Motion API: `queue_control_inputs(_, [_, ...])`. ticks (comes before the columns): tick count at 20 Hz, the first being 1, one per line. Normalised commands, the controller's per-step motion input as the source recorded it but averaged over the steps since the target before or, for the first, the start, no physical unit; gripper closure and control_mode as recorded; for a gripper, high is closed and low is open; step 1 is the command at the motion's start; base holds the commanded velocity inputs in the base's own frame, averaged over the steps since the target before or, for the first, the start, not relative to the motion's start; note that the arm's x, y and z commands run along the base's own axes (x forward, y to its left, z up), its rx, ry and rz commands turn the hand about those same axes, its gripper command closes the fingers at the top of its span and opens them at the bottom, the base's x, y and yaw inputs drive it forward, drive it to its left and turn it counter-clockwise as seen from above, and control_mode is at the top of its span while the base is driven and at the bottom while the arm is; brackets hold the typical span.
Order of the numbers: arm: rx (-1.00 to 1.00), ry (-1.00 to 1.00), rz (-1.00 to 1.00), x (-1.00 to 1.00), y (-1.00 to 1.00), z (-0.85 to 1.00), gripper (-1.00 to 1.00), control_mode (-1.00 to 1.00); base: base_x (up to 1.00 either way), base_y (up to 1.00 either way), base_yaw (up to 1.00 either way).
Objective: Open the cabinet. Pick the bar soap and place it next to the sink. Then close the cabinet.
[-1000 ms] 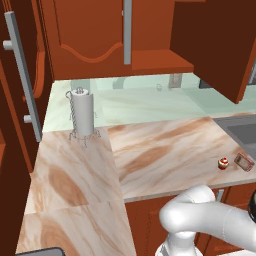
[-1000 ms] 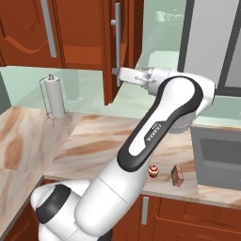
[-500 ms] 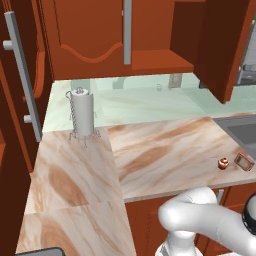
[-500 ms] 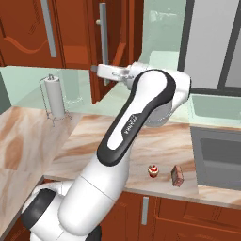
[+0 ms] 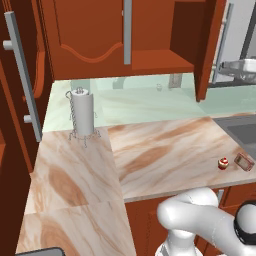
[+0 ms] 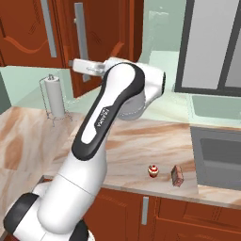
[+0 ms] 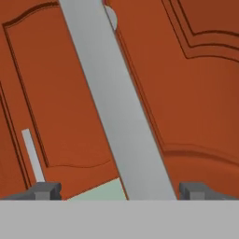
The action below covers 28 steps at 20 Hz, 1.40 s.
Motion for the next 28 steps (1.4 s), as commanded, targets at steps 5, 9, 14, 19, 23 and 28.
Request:
queue_control_inputs(5, [0.00,0.00,-0.01,0.11,0.47,0.05,-1.00,-1.00,0.00,0.00,0.00])
queue_control_inputs(9, [0.00,0.00,-0.04,0.23,0.49,0.00,-1.00,-1.00,0.00,0.00,0.00])
queue_control_inputs(14, [0.00,0.00,-0.05,0.24,0.42,0.00,-1.00,-1.00,0.00,0.00,0.00])
queue_control_inputs(19, [0.00,0.00,-0.04,0.36,0.34,0.00,-1.00,-1.00,0.00,0.00,0.00])
queue_control_inputs(23, [0.00,0.00,-0.02,0.39,0.36,0.00,-1.00,-1.00,0.00,0.00,0.00])
queue_control_inputs(28, [0.00,0.00,-0.03,0.32,0.33,0.00,-1.00,-1.00,0.00,0.00,0.00])
